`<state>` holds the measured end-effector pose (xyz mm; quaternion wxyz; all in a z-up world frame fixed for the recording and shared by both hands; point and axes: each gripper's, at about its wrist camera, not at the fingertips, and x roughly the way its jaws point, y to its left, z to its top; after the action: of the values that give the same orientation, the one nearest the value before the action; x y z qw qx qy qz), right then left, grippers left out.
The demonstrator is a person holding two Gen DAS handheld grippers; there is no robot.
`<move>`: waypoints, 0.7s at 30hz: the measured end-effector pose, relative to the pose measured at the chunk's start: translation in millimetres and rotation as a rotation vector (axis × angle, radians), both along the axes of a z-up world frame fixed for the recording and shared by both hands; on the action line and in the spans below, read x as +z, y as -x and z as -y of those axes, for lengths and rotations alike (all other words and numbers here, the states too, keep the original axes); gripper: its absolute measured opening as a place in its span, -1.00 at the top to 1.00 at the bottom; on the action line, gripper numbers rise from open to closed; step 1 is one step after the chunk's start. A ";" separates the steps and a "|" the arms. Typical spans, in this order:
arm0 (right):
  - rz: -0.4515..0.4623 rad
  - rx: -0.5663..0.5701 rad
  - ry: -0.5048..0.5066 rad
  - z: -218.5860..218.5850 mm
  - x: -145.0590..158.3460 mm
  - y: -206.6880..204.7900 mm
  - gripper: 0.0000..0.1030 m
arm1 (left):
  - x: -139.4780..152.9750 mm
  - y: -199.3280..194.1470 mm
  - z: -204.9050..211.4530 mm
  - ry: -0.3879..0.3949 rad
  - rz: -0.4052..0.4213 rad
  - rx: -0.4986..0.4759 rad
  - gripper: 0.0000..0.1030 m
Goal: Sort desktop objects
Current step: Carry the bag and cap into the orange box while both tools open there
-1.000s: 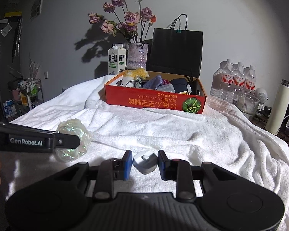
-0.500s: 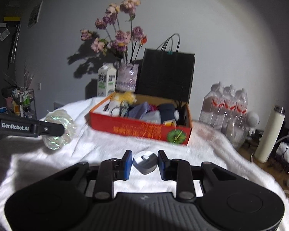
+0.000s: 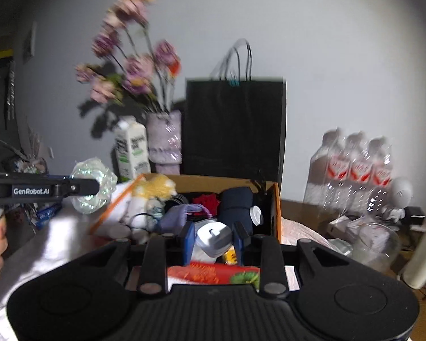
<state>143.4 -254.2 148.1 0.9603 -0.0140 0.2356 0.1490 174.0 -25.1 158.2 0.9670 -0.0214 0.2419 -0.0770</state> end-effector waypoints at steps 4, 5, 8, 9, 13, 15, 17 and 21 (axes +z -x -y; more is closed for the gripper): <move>-0.118 -0.063 0.035 -5.2 -15.8 -81.7 0.48 | -21.6 -82.0 11.0 -0.017 -0.107 0.014 0.39; -0.143 -0.073 0.051 -7.1 -21.7 -98.8 0.48 | -29.4 -100.9 11.6 -0.018 -0.146 0.014 0.39; -0.213 -0.099 0.084 -11.3 -41.8 -136.2 0.48 | -55.8 -138.8 15.5 -0.044 -0.167 0.057 0.38; -0.232 -0.101 0.097 -13.1 -48.9 -144.9 0.47 | -63.3 -147.5 15.4 -0.042 -0.181 0.051 0.36; -0.266 -0.103 0.161 -19.3 -72.0 -168.1 0.42 | -73.4 -168.5 17.0 -0.015 -0.219 0.034 -0.04; -0.258 -0.099 0.188 -20.3 -76.8 -175.6 0.03 | -69.3 -169.6 19.5 -0.028 -0.212 0.029 -0.25; -0.236 -0.106 0.190 -19.7 -73.9 -178.9 -0.30 | -61.9 -164.8 17.9 -0.006 -0.184 0.033 -0.51; -0.194 -0.110 0.135 -14.6 -54.8 -170.0 -0.31 | -46.9 -145.7 11.0 0.045 -0.152 0.024 -0.75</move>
<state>313.4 -239.6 93.3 0.9365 -0.0511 0.3374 0.0807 319.7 -36.1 111.3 0.9461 -0.0520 0.3123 -0.0689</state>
